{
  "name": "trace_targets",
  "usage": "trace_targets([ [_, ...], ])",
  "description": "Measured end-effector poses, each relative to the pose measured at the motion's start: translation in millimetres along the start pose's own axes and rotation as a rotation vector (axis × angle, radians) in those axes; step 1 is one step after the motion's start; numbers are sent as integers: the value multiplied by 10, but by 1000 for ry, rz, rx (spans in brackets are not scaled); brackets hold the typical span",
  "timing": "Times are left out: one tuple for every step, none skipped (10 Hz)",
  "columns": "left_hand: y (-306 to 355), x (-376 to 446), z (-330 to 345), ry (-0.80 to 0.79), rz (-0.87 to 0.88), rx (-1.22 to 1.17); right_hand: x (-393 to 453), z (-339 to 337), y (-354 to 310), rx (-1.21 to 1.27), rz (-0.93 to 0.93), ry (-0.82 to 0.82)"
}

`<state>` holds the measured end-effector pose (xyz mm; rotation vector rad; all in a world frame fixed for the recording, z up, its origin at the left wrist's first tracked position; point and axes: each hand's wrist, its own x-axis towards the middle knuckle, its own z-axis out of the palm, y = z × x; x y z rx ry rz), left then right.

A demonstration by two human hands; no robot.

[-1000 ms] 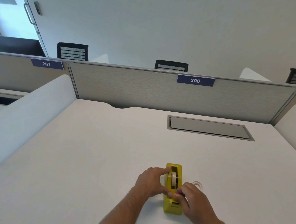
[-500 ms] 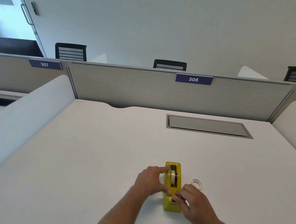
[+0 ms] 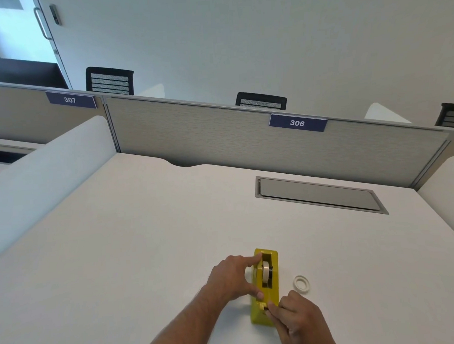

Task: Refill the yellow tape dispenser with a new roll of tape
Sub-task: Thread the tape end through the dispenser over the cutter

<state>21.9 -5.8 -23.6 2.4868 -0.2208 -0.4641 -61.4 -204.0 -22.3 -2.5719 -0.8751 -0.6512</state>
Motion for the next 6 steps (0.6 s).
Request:
trace_targets([
  [-2, 8, 10, 2, -3, 6, -32, 44, -20, -46, -4, 33],
  [-10, 5, 24, 5, -1, 11, -48, 65, -44, -88, -3, 77],
  [-16, 3, 27, 12, 9, 16, -65, 92, -46, -107, -2, 104],
  [-21, 20, 21, 17, 7, 8, -74, 99, -36, -113, -14, 100],
  [-34, -40, 32, 25, 35, 19, -132, 69, -58, -53, 31, 39],
  [-66, -87, -6, 57, 70, -7, -58, -65, -50, 14, 88, 118],
])
